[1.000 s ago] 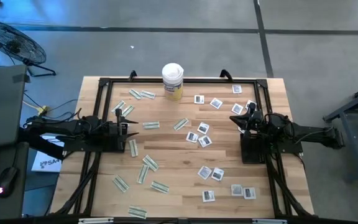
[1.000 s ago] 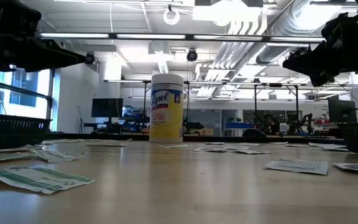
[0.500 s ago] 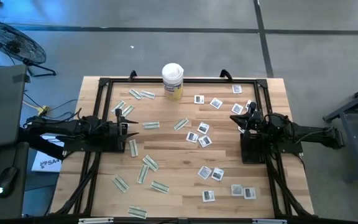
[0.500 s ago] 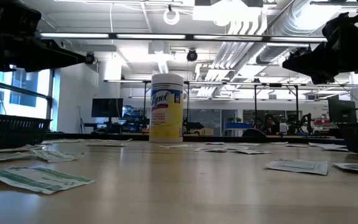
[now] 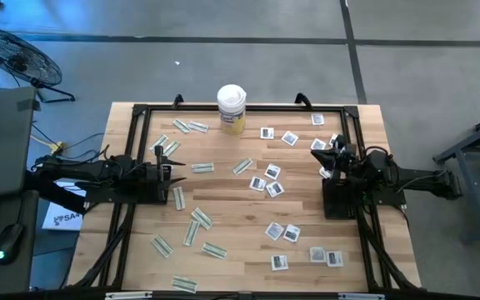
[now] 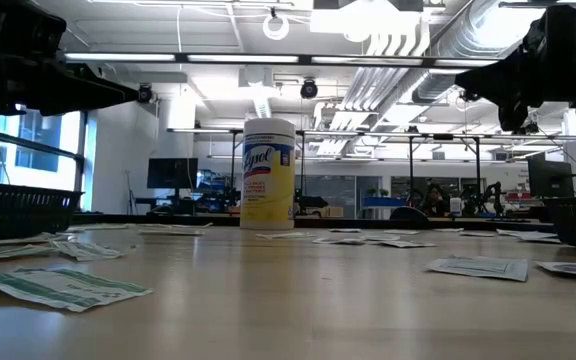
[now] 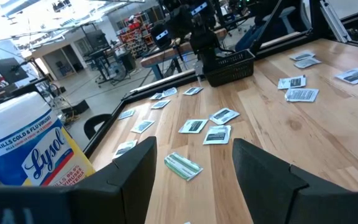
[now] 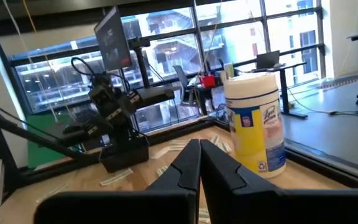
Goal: Pick & Place First Aid Supplies
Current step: Put the towelette pack into the right black basket
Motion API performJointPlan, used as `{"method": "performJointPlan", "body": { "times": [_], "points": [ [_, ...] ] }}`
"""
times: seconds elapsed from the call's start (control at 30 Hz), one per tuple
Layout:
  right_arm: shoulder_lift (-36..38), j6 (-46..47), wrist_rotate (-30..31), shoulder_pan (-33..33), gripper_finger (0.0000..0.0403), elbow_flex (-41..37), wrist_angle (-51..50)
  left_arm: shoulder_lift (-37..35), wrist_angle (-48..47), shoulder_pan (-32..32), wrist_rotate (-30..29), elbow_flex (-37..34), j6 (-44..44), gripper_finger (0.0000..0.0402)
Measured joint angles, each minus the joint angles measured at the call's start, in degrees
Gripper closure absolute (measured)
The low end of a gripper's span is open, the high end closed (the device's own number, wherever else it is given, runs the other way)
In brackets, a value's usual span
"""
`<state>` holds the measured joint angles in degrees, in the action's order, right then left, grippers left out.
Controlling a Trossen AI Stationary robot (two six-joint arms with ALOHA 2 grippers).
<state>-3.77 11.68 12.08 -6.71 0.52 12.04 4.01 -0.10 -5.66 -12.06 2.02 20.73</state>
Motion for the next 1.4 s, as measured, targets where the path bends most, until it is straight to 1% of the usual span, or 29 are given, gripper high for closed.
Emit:
{"method": "performJointPlan", "body": {
  "times": [0.07,0.13,0.2,0.27,0.37,0.5,0.6,0.7,0.8,0.87,0.93,1.07,1.13,1.27,1.4],
  "points": [
    [-0.56,1.19,-0.91,0.01,0.04,0.0,0.28,-0.02,0.0,0.01,-0.01,0.0,0.0,0.0195],
    [-2.0,1.7,-3.24,0.08,0.0402,-0.01,1.72,0.0,0.0,-0.01,-0.01,0.0,-0.02,0.0195],
    [-4.54,1.79,-5.21,0.09,0.0402,0.03,4.64,-0.02,0.0,0.01,-0.01,0.0,0.0,0.0195],
    [-8.08,1.81,-5.49,0.1,0.0402,0.3,5.87,-0.01,-0.01,0.0,-0.01,0.0,0.0,0.0195],
    [-15.24,1.9,-6.58,0.12,0.0402,1.96,9.13,-0.02,-0.01,0.01,-0.01,0.0,0.0,0.0195],
    [-26.81,3.36,-10.98,1.35,0.0402,4.91,13.14,-0.02,0.0,0.01,-0.01,0.0,0.0,0.0195],
    [-34.76,1.69,-11.54,2.98,0.0399,8.15,13.61,-0.02,0.0,0.01,-0.01,0.0,0.0,0.0195],
    [-42.07,0.85,-11.5,4.64,0.0385,11.02,13.48,-0.02,0.0,0.01,-0.01,0.0,0.0,0.0195],
    [-48.23,0.62,-11.5,6.49,0.0362,13.88,13.57,-0.02,0.0,0.01,-0.01,0.0,0.0,0.0195],
    [-51.73,-0.1,-11.45,7.6,0.0343,15.61,12.36,-0.02,0.0,0.01,-0.01,0.0,0.0,0.0195],
    [-54.49,-0.02,-10.51,8.08,0.0326,17.62,8.97,-0.02,0.0,0.01,-0.01,0.0,0.0,0.0195],
    [-60.14,-0.15,-7.93,7.79,0.0304,22.23,-2.91,-0.02,0.0,0.01,-0.01,0.0,0.0,0.0195],
    [-63.31,-0.18,-7.72,7.84,0.0299,23.95,-6.76,-0.02,0.0,0.01,-0.01,0.0,0.0,0.0195],
    [-69.38,-0.78,-7.46,7.81,0.0298,25.3,-7.57,-0.02,0.0,0.01,-0.01,0.0,0.0,0.0195],
    [-73.71,0.28,-6.06,6.95,0.0301,25.32,-7.62,-0.02,0.0,0.01,-0.01,0.0,0.0,0.0195]
  ]
}}
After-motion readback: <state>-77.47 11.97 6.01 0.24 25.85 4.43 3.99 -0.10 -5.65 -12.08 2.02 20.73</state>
